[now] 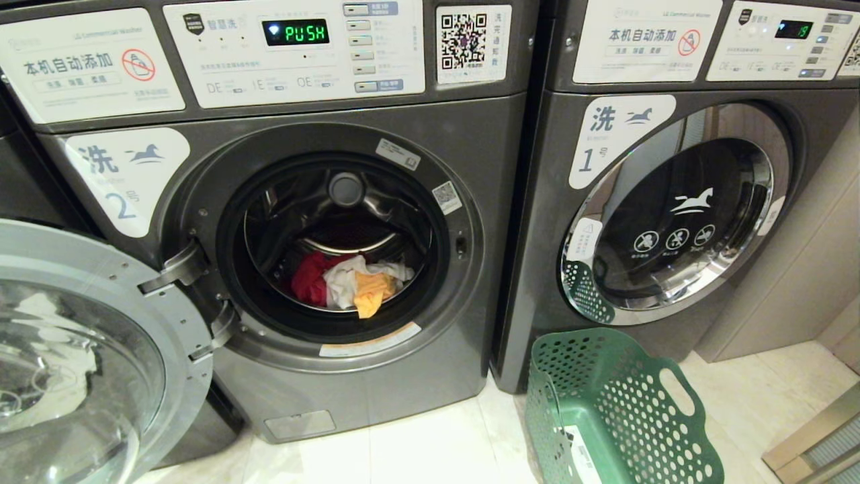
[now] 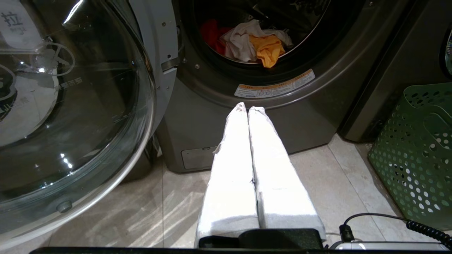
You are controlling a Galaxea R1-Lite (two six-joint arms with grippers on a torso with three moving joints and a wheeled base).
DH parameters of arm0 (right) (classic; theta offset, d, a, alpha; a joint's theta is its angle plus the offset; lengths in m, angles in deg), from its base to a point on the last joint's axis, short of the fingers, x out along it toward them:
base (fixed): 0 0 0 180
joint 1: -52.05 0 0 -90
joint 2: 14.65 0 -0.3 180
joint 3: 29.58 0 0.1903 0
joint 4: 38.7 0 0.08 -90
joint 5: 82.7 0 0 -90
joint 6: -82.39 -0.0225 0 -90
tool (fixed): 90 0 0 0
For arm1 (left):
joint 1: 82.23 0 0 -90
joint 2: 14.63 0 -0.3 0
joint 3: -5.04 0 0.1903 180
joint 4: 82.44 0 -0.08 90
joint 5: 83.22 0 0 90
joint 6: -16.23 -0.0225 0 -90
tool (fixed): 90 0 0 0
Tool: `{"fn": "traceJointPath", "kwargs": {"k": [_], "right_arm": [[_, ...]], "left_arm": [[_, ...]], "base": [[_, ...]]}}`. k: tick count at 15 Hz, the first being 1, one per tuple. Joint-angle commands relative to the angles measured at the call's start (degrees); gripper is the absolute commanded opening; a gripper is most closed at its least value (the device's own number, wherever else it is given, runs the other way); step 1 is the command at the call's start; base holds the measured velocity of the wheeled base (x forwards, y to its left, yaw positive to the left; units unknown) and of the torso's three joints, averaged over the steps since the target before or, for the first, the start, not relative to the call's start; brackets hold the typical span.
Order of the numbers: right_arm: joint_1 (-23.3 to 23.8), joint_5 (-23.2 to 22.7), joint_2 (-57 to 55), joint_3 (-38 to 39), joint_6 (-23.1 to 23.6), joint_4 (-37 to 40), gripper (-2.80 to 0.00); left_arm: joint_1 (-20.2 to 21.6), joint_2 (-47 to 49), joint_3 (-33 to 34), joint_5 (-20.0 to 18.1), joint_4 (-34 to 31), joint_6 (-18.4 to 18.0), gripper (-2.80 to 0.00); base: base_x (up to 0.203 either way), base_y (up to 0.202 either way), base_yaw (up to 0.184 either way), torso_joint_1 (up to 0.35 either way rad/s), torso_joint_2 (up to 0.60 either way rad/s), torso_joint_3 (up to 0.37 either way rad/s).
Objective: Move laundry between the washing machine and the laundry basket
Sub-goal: Pick a cloth and place it into the basket
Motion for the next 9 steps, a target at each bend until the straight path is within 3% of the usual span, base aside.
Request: {"fn": "traceJointPath", "kwargs": {"k": [1, 9], "right_arm": [[0.0, 0.0, 0.0, 0.0, 0.0, 0.0, -2.8], [0.0, 0.0, 0.0, 0.0, 0.0, 0.0, -2.8]], "left_arm": [[0.0, -0.1, 0.0, 0.0, 0.0, 0.0, -2.8], [0.0, -0.1, 0.0, 0.0, 0.0, 0.0, -2.8]], "base": [[0.0, 0.0, 0.0, 0.0, 0.0, 0.0], [0.0, 0.0, 0.0, 0.0, 0.0, 0.0]]}}
